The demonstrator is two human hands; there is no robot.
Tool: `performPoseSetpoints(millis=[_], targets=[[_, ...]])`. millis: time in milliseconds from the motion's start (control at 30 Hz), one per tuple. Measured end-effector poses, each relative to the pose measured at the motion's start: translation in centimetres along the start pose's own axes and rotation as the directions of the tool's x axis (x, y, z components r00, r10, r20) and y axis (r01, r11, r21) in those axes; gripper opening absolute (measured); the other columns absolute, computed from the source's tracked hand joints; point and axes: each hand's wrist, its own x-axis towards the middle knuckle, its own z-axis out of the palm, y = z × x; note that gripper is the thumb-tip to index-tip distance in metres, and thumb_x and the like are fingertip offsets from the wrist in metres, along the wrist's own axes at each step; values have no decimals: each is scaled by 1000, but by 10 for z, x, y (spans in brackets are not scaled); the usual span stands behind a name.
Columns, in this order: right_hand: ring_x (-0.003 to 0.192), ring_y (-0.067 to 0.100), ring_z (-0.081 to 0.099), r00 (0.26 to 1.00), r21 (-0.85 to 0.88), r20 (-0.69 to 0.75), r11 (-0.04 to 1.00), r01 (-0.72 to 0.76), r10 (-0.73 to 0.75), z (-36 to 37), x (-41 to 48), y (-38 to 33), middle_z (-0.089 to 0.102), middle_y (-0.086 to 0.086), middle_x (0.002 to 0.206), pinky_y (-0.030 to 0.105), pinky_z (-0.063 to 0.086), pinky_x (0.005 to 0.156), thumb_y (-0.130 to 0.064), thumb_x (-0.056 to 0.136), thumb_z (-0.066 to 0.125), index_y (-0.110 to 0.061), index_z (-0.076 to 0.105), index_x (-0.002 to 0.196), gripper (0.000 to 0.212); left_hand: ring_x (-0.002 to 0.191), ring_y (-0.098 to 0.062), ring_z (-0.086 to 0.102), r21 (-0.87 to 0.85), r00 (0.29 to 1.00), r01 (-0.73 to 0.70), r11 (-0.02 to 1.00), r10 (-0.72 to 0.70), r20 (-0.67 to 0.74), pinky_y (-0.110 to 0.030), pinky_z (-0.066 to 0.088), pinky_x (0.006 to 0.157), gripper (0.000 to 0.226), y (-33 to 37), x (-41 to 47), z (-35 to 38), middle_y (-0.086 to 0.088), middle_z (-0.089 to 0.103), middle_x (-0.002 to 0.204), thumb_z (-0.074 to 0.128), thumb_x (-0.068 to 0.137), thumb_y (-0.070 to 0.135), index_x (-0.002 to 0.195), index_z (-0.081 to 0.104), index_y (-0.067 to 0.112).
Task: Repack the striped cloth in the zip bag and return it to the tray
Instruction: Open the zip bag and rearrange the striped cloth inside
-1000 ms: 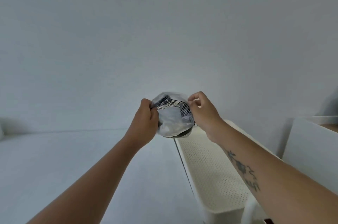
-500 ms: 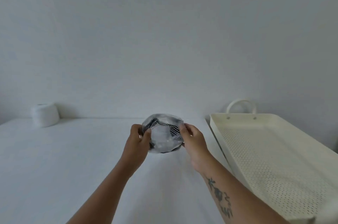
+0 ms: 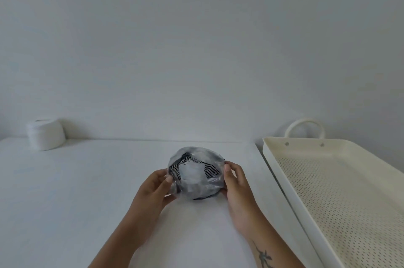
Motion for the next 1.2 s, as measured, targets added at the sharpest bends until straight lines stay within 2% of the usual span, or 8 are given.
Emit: performPoseSetpoints(millis=[233,433,600,767,900,1000,1100,1200], targets=[[113,15,62,997,59,32,996,63,-65,-1,3,3,66,3,111,42,43,106,-50,77,69,-41,63,114,39,70,-21,64,132,997,-3,991,14,-77,-44,56,79,7,-11,5,-5,-7,66,85,63,91,14,88,67,18],[72,2,62,990,15,-53,991,131,-130,-6,4,5,64,-5,89,22,46,63,-25,88,67,-42,64,96,20,62,-23,71,343,971,-46,938,123,-205,-35,55,65,26,-11,4,0,5,70,74,62,90,7,74,61,28],[66,0,58,956,-201,-106,948,247,-272,-3,0,2,65,-19,79,10,44,54,-30,87,67,-37,55,86,14,52,-17,69,473,931,-21,881,189,-311,-26,38,47,23,-7,4,0,-5,71,60,54,85,7,75,50,28],[63,0,55,914,-387,-135,869,308,-383,-2,1,5,62,-8,72,9,41,52,-24,89,64,-29,49,79,19,50,-21,68,458,933,-23,889,184,-309,-22,49,49,17,-4,5,-1,-1,68,81,55,87,15,78,53,28],[84,12,67,967,-203,-70,953,226,-245,-11,3,1,70,-5,88,22,50,70,-33,87,66,-33,61,89,6,80,-27,71,150,998,26,988,-18,-52,-39,58,76,13,3,6,-13,-19,72,101,61,92,25,96,69,16],[99,13,70,990,95,94,991,96,-105,-11,2,-3,74,-5,104,36,56,81,-38,81,73,-35,65,107,28,106,-38,64,-62,989,67,996,-58,135,-41,55,91,34,9,7,-24,-19,67,121,55,96,32,117,66,8],[100,18,71,980,359,196,932,-43,-31,-10,1,-8,74,-2,109,33,58,73,-43,77,72,-36,62,117,42,116,-40,59,-169,977,130,977,-97,188,-41,53,94,40,11,6,-29,-19,62,130,51,97,33,125,61,6],[89,15,72,987,353,155,935,-21,-36,-9,-1,-9,75,-2,104,30,58,67,-45,80,64,-32,64,111,33,107,-34,62,-175,966,184,967,-144,217,-39,55,89,42,11,4,-30,-17,61,129,55,94,32,125,61,6]])
